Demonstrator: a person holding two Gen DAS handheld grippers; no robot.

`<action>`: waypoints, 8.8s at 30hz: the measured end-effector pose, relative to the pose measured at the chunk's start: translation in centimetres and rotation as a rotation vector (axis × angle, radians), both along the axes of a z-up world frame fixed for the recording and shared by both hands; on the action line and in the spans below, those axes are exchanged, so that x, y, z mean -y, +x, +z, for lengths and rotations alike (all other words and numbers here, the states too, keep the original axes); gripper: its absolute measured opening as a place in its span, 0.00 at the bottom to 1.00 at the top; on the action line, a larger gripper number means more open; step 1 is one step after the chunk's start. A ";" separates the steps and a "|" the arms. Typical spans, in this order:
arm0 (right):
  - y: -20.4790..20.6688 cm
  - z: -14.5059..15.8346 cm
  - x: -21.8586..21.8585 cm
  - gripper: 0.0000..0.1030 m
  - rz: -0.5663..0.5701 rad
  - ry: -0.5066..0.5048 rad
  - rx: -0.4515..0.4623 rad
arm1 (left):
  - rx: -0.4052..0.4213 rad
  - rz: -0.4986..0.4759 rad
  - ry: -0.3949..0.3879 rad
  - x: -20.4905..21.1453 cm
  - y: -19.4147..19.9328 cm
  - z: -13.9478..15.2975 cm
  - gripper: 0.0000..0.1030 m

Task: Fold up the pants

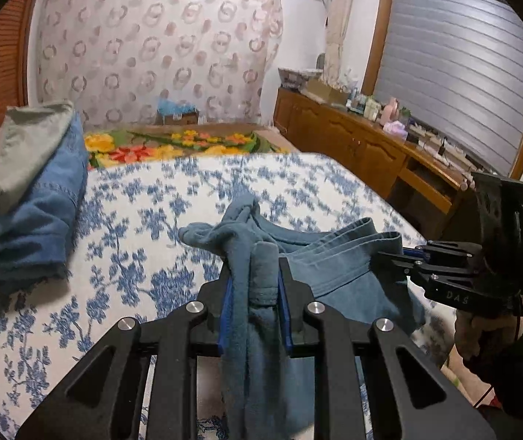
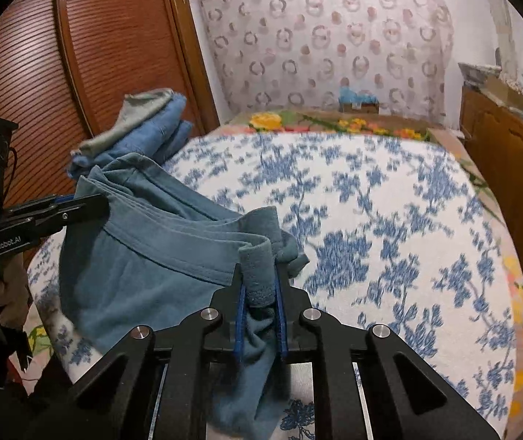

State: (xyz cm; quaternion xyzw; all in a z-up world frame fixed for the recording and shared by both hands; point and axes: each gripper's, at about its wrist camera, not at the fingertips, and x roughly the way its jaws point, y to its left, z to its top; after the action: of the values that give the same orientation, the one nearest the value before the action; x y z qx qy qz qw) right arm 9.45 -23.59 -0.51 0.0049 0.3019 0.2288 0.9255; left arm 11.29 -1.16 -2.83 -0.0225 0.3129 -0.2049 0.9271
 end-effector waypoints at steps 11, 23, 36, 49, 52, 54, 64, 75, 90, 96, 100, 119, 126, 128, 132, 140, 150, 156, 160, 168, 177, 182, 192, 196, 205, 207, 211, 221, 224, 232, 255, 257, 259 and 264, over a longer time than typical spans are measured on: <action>-2.2 3.8 -0.2 0.13 0.012 0.012 0.121 | 0.092 0.013 -0.011 -0.8 -0.8 3.7 0.21; 0.3 5.5 -1.6 0.13 0.068 0.006 0.175 | 0.124 0.072 0.017 -3.2 0.4 5.5 0.21; 6.6 6.8 -3.6 0.13 0.137 -0.003 0.199 | 0.151 0.143 0.007 -5.8 2.4 6.5 0.21; 12.7 7.6 -7.7 0.13 0.224 -0.023 0.265 | 0.173 0.255 0.031 -10.5 4.9 7.4 0.21; 14.4 7.8 -8.7 0.13 0.246 -0.023 0.279 | 0.176 0.284 0.037 -11.6 5.8 7.6 0.21; 15.6 8.0 -9.3 0.13 0.258 -0.024 0.288 | 0.175 0.302 0.037 -12.4 6.3 7.6 0.21; 20.4 8.4 -11.8 0.13 0.293 -0.024 0.318 | 0.189 0.351 0.026 -15.1 8.5 8.2 0.21; 24.7 9.3 -16.2 0.13 0.362 -0.045 0.379 | 0.229 0.401 -0.031 -17.4 8.6 8.9 0.21; 32.4 6.0 -23.4 0.13 0.531 -0.072 0.270 | 0.111 0.539 -0.047 -21.6 9.4 4.4 0.21; 34.7 5.5 -25.5 0.13 0.565 -0.084 0.227 | 0.069 0.565 -0.057 -22.4 9.1 2.8 0.23; 35.0 6.0 -26.4 0.28 0.553 -0.077 0.223 | 0.050 0.568 -0.059 -22.6 9.0 2.4 0.31; 34.3 5.6 -20.7 0.48 0.442 -0.072 0.223 | 0.097 0.565 0.050 -21.2 9.1 4.0 0.53; 36.5 5.5 -23.3 0.48 0.341 -0.096 0.163 | 0.028 0.591 0.072 -21.7 9.7 2.0 0.53; 36.8 5.3 -24.4 0.48 0.324 -0.111 0.146 | 0.016 0.594 0.080 -21.7 9.8 1.6 0.53; 36.4 5.4 -25.4 0.48 0.325 -0.102 0.145 | 0.011 0.595 0.086 -21.7 9.6 1.4 0.53; 32.8 6.4 -24.7 0.48 0.348 -0.062 0.170 | 0.016 0.594 0.094 -21.2 8.9 2.0 0.54; 25.1 6.5 -19.9 0.48 0.341 -0.020 0.160 | 0.060 0.525 0.111 -18.5 6.4 3.7 0.74; 20.8 6.8 -16.6 0.50 0.297 -0.014 0.175 | 0.072 0.474 0.128 -16.3 4.7 4.5 0.78; 17.9 6.6 -14.5 0.51 0.266 -0.008 0.179 | 0.080 0.435 0.128 -14.9 3.9 4.9 0.92; 12.5 6.5 -9.9 0.57 0.169 0.004 0.178 | 0.106 0.368 0.132 -11.5 1.9 5.9 0.96; 5.9 7.1 -5.8 0.69 0.031 0.005 0.193 | 0.122 0.311 0.144 -7.2 0.5 6.2 0.96; 1.5 7.9 -4.4 0.69 -0.075 -0.020 0.214 | 0.124 0.282 0.098 -5.3 -0.2 6.5 0.96; -5.2 8.5 -3.5 0.70 -0.216 -0.034 0.250 | 0.153 0.226 0.105 -1.1 -1.5 8.1 0.96; -6.5 8.8 -4.2 0.70 -0.235 -0.026 0.264 | 0.169 0.218 0.111 0.0 -2.0 8.7 0.96; -7.4 8.1 -4.2 0.70 -0.263 -0.011 0.289 | 0.196 0.215 0.100 0.7 -2.8 9.6 0.96; -7.0 7.9 -4.0 0.70 -0.266 -0.009 0.288 | 0.196 0.217 0.103 0.7 -2.8 9.6 0.96; -6.7 7.8 -3.6 0.70 -0.267 -0.008 0.291 | 0.196 0.217 0.101 0.7 -2.8 9.6 0.96; -6.2 7.8 -3.1 0.70 -0.268 -0.010 0.300 | 0.200 0.220 0.099 0.7 -2.9 9.7 0.96; -6.1 7.7 -3.0 0.70 -0.267 -0.009 0.299 | 0.200 0.221 0.100 0.7 -2.9 9.7 0.96; -6.0 7.6 -2.9 0.70 -0.265 -0.009 0.300 | 0.201 0.220 0.098 0.7 -3.0 9.7 0.96; -5.9 7.3 -2.6 0.70 -0.261 -0.008 0.303 | 0.200 0.220 0.096 0.5 -3.0 9.6 0.96; -5.9 7.3 -2.5 0.70 -0.261 -0.008 0.303 | 0.200 0.221 0.096 0.5 -3.0 9.6 0.96; -5.9 7.3 -2.5 0.70 -0.260 -0.008 0.303 | 0.201 0.221 0.096 0.5 -3.0 9.6 0.96; -5.8 7.3 -2.4 0.70 -0.260 -0.006 0.302 | 0.201 0.220 0.096 0.5 -3.0 9.6 0.96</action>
State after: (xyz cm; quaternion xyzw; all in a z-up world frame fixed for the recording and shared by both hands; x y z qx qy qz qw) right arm 3.63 -21.17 6.79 0.0068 0.1572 0.1043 0.9820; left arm 8.31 -1.67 6.75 0.0081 0.2237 -0.0880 0.9706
